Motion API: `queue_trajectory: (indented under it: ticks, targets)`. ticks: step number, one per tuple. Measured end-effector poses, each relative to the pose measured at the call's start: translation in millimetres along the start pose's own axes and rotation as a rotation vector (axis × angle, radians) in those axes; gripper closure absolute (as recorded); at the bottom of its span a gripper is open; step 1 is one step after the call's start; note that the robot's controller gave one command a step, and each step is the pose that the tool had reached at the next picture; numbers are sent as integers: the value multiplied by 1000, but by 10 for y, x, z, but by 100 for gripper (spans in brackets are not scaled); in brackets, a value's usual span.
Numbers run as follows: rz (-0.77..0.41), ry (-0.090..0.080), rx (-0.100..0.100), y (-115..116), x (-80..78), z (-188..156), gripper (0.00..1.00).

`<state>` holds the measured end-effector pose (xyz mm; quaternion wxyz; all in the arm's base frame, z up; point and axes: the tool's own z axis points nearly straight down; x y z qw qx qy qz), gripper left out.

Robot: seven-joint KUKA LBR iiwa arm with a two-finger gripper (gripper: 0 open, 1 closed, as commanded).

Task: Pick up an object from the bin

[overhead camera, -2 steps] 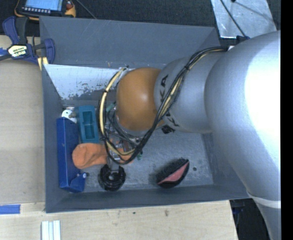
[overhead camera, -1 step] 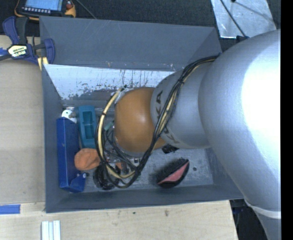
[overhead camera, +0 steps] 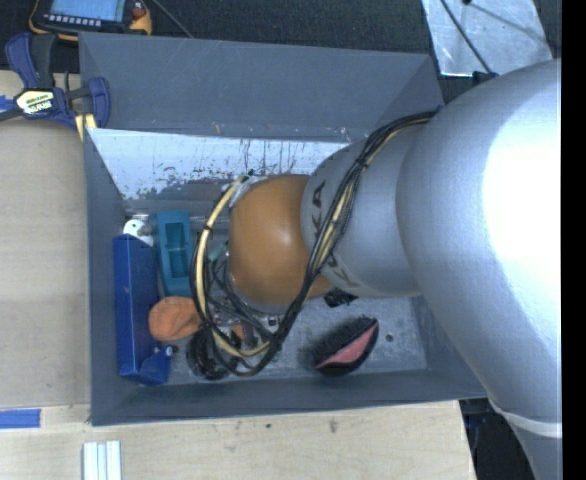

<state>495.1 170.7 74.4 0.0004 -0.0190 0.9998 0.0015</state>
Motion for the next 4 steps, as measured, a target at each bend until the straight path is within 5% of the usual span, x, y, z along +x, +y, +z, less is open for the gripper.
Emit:
queue_trajectory:
  ticks: [1,2,3,4]
  targets:
    - [0,4,4,26,-202,-521,100]
    - [2,4,4,-192,-122,-1266,100]
    - [3,3,4,-224,-118,-1415,100]
    - [-295,-2,3,-92,-234,-1939,100]
